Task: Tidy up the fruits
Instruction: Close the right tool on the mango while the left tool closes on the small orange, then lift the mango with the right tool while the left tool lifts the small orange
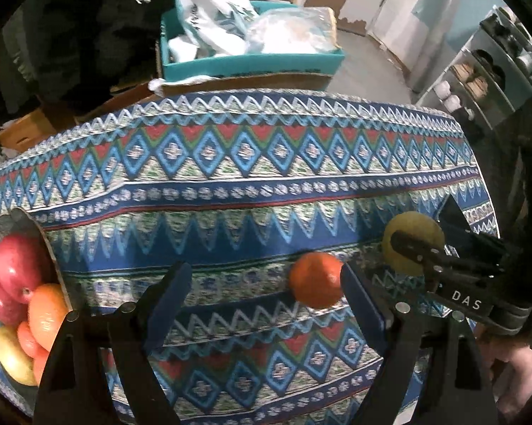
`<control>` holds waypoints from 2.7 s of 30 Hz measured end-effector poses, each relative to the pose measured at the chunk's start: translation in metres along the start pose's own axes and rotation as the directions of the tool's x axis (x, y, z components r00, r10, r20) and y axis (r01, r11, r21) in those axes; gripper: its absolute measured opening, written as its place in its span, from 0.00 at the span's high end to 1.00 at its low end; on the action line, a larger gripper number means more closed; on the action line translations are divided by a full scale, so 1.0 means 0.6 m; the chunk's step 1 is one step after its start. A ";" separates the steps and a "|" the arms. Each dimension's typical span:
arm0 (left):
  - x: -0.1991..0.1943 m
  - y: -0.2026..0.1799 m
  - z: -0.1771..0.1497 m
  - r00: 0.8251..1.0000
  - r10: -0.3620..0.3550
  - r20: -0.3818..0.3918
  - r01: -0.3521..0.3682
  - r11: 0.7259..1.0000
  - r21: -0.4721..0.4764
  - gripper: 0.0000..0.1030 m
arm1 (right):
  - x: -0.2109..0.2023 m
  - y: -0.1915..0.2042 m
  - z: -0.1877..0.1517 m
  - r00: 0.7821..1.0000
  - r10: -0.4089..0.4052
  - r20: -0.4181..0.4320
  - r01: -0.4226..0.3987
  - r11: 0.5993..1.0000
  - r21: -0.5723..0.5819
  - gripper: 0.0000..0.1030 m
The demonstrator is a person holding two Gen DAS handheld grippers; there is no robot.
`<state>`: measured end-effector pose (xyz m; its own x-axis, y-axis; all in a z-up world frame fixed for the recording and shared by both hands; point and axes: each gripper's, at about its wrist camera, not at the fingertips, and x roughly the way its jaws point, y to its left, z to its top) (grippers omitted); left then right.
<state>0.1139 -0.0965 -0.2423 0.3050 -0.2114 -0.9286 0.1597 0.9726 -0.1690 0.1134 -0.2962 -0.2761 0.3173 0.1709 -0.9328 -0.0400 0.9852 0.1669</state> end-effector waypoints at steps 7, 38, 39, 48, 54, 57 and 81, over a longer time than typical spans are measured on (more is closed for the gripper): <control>0.020 -0.037 -0.005 1.000 -0.004 -0.021 0.005 0.999 0.038 0.15 | -0.022 -0.037 -0.026 0.999 0.044 0.002 -0.044 0.999 0.031 0.36; 0.087 -0.070 -0.029 0.997 -0.011 -0.082 0.021 0.993 0.118 0.53 | -0.001 -0.064 -0.094 0.976 0.174 -0.132 -0.162 0.982 0.097 0.32; 0.085 -0.069 -0.030 0.997 -0.012 -0.079 0.021 0.993 0.119 0.54 | 0.001 -0.063 -0.095 0.977 0.165 -0.132 -0.153 0.984 0.094 0.32; 0.054 -0.061 -0.030 0.999 -0.013 -0.038 0.018 0.991 0.129 0.54 | -0.003 -0.048 -0.099 0.993 0.090 -0.074 -0.089 0.996 0.020 0.34; 0.031 -0.061 -0.032 1.000 -0.010 -0.008 0.011 0.991 0.136 0.54 | -0.008 -0.045 -0.101 0.999 0.043 -0.033 -0.043 0.999 -0.006 0.34; 0.019 -0.061 -0.033 1.000 -0.010 0.005 0.009 0.991 0.137 0.54 | -0.020 -0.047 -0.100 0.999 0.032 -0.010 -0.032 0.999 -0.005 0.34; -0.159 -0.021 -0.036 0.982 -0.036 0.184 0.019 0.996 0.089 0.54 | -0.192 0.004 -0.050 0.972 0.034 0.231 -0.019 0.998 -0.067 0.34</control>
<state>0.0624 -0.0867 -0.1586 0.4662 -0.2601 -0.8456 0.2490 0.9557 -0.1567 0.0483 -0.3128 -0.1776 0.5258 0.1961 -0.8277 -0.1098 0.9806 0.1625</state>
